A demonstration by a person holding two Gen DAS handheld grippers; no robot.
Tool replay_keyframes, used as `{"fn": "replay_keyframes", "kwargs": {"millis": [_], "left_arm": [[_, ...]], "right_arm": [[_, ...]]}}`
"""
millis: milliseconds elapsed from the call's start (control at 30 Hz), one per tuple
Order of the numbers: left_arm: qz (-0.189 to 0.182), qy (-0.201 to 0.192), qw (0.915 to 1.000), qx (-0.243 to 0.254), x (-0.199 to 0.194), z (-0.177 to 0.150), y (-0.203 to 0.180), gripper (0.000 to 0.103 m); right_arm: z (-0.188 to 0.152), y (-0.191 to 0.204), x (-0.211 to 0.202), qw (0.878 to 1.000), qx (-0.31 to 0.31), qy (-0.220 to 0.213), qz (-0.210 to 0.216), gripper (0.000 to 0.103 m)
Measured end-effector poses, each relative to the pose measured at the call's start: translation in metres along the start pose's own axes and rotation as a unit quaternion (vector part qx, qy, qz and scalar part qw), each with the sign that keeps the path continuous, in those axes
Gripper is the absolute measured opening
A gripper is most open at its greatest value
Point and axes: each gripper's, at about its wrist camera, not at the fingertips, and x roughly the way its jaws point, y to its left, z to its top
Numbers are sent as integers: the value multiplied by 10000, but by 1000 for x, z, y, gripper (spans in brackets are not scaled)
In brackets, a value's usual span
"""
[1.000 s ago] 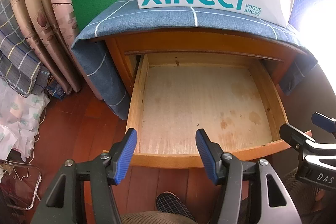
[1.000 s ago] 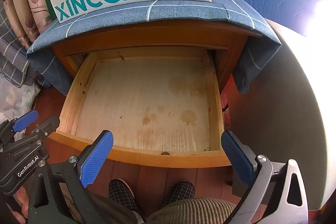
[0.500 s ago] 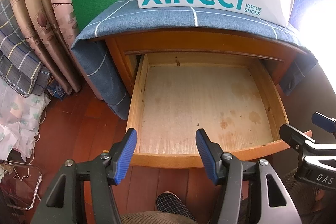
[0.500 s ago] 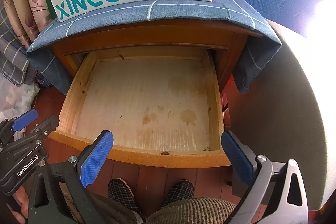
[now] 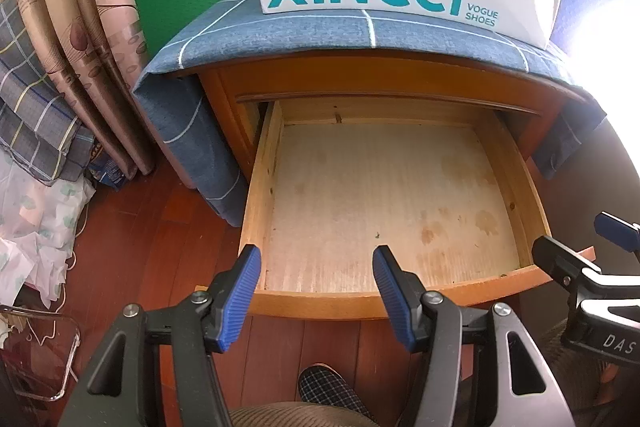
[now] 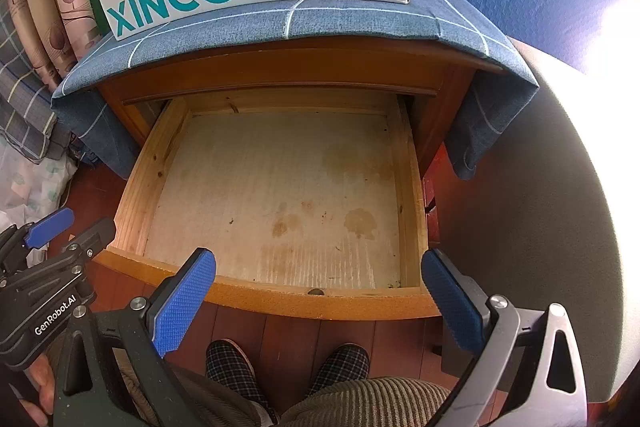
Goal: Take underwear out of drawer
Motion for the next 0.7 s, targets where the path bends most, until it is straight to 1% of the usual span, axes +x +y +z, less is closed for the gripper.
{"fn": "replay_keyframes", "kwargs": {"millis": [700], "left_arm": [[25, -7, 10000, 53, 0, -1, -2, 60]], "right_arm": [[0, 1, 0, 10000, -18, 12, -2, 102]]}}
